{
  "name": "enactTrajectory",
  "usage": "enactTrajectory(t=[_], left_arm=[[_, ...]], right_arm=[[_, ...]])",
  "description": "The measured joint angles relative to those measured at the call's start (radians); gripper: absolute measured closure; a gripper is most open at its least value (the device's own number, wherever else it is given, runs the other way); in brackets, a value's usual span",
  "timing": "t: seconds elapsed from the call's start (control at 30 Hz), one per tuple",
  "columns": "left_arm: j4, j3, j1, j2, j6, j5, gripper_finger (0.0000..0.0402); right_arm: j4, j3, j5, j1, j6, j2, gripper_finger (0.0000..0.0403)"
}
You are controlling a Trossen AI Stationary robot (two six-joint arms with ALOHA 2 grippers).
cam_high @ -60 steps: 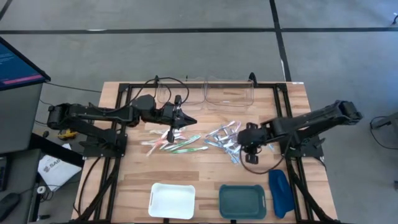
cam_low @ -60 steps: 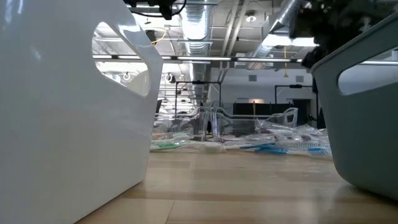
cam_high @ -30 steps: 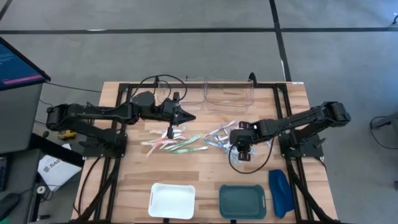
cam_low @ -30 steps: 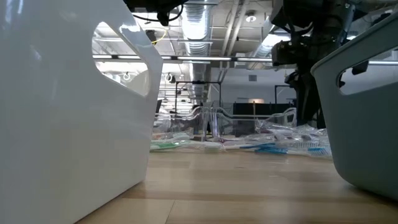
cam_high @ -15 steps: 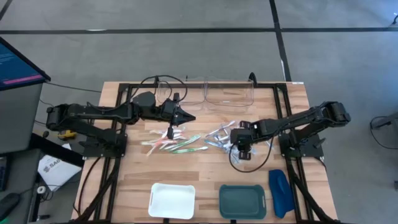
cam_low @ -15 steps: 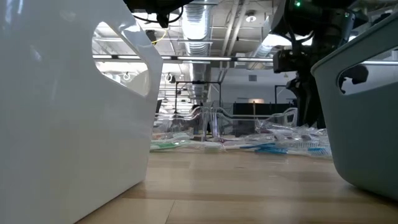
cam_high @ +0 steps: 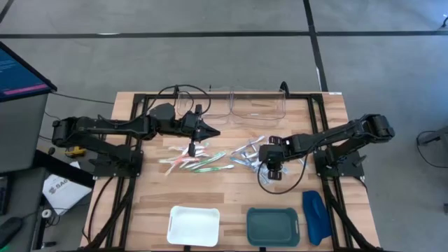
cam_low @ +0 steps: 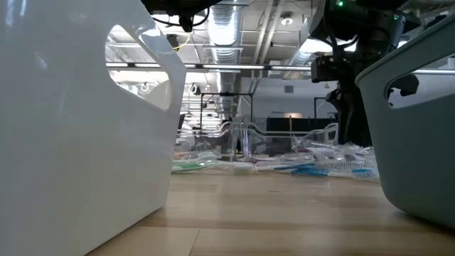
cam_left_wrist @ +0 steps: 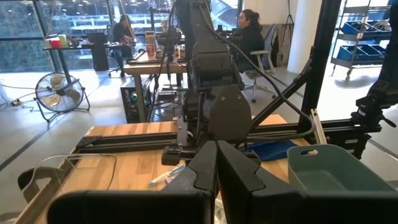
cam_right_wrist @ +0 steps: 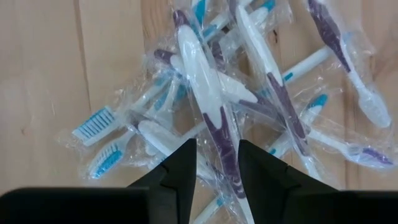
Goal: Pick & Place Toothbrushes
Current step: Put the purple toothbrush into the right transparent bin
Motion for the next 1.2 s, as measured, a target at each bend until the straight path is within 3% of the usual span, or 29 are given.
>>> enactTrajectory(t=[0.93, 1.2], left_arm=[[-0.011, 0.000, 0.000, 0.000, -0.018, 0.000, 0.0394], [-0.012, 0.000, 0.000, 0.000, -0.018, 0.000, 0.0394]], right_arm=[[0.006, 0.000, 0.009, -0.002, 0.019, 0.000, 0.0289], [0.004, 0.000, 0.007, -0.002, 0.037, 0.000, 0.0254]])
